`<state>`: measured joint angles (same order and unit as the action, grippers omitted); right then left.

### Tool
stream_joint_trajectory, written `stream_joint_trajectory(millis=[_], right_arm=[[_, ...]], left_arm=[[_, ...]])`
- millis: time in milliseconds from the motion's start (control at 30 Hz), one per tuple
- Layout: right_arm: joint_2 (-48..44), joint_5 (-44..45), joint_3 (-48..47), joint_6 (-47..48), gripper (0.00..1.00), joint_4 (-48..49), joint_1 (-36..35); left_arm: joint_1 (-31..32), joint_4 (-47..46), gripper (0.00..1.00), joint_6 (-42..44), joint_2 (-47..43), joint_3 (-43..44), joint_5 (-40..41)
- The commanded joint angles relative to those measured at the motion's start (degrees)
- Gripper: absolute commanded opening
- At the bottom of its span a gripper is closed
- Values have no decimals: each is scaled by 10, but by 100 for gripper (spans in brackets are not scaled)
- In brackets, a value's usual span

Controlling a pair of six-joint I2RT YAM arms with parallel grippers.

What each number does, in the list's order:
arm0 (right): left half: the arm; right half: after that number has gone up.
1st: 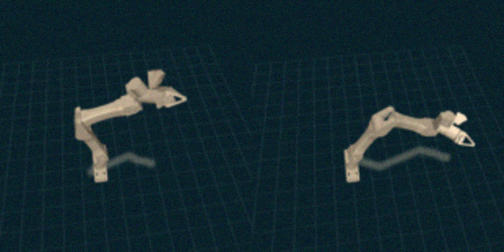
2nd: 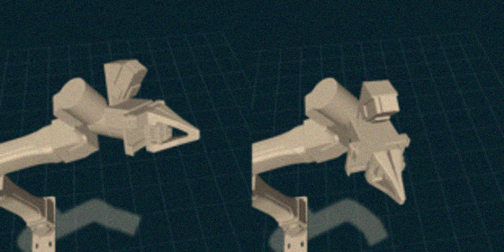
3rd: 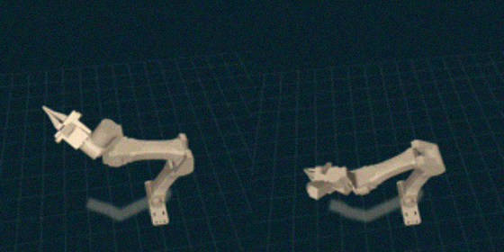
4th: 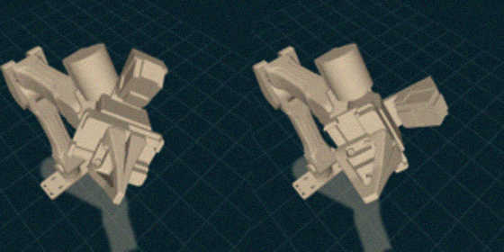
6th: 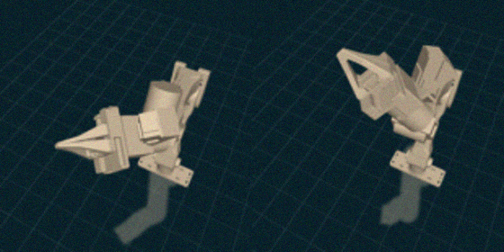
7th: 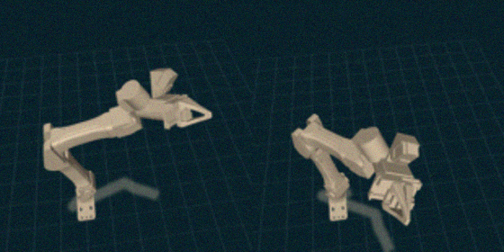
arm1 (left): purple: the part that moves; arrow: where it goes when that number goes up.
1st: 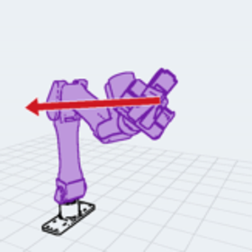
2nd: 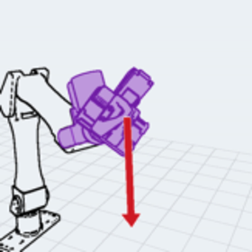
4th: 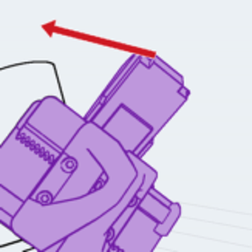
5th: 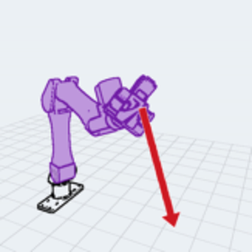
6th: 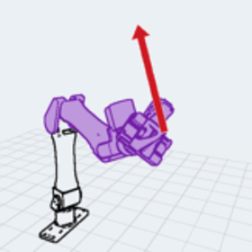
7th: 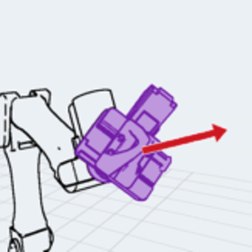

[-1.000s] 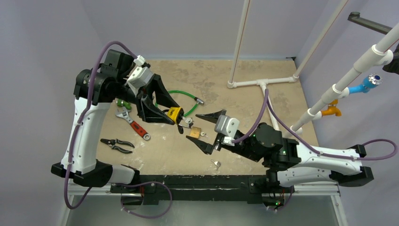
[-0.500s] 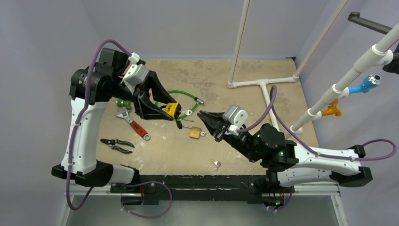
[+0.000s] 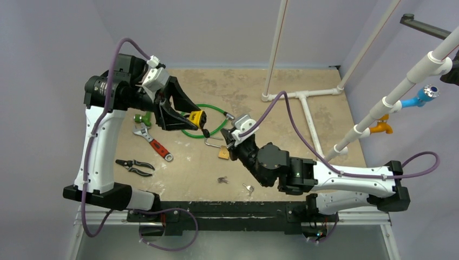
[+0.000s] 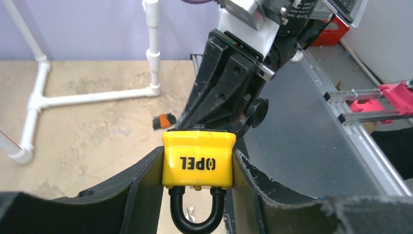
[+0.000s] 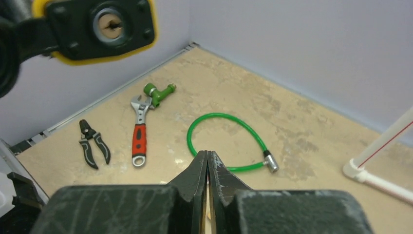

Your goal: Unlock with the key

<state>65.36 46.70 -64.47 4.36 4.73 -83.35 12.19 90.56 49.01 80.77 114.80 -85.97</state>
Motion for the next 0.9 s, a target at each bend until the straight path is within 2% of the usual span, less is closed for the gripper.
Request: stream_joint_trajectory(millis=[0, 100, 233, 333, 467, 600, 867], right_arm=[[-26, 26, 20, -115, 9, -66, 29], [-27, -25, 57, -187, 17, -127, 55], [-23, -119, 167, -243, 52, -137, 62], [-27, -206, 243, -277, 59, -93, 61], [-28, -260, 336, -290, 59, 22, 62], [21, -275, 365, -287, 57, 72, 61], [117, -240, 307, -325, 58, -3, 62]], left_arm=[[-33, 23, 0, -5, -38, -92, -19], [-52, -86, 0, -43, -73, -215, 63], [-52, -146, 0, -56, -92, -302, 171], [-47, -136, 0, -25, -95, -340, 217], [-26, -145, 0, -24, -97, -385, 277], [-19, -134, 0, -19, -89, -415, 282], [29, -140, 0, -17, -65, -454, 350]])
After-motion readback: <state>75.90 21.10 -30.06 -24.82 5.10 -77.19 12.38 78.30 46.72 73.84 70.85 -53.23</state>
